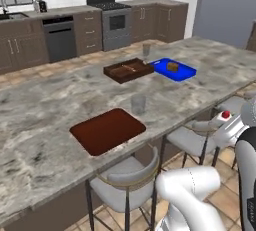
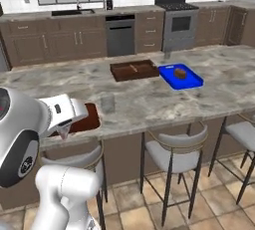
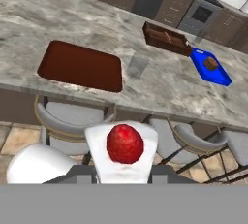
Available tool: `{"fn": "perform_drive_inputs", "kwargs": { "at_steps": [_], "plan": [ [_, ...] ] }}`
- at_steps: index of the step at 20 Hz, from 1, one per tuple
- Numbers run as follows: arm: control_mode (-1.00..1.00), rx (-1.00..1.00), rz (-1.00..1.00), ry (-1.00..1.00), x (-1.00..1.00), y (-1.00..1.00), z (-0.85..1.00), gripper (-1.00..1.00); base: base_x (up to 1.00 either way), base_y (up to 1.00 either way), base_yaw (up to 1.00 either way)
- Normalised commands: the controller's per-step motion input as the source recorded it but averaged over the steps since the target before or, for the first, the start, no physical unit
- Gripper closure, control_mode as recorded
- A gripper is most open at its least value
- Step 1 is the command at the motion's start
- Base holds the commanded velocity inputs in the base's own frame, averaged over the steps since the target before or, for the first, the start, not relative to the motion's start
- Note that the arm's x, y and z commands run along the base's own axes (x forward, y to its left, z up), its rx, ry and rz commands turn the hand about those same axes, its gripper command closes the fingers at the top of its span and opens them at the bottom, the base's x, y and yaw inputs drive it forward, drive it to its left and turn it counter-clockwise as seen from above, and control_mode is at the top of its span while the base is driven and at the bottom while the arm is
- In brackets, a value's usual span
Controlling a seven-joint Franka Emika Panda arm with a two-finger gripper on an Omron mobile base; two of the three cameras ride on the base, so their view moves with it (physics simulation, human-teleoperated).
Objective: Take the cakes from the fridge and place them on the empty tray on the dining counter.
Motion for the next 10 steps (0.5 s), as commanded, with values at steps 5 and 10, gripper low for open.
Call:
{"fn": "perform_drive_inputs", "kwargs": {
  "at_steps": [5,10],
  "plan": [
    [1.00,0.00,0.00,0.00,0.00,0.00,0.00,1.00,0.90,0.29,0.30],
    [1.00,0.00,0.00,0.00,0.00,0.00,0.00,1.00,0.96,0.33,0.32]
  ]
}}
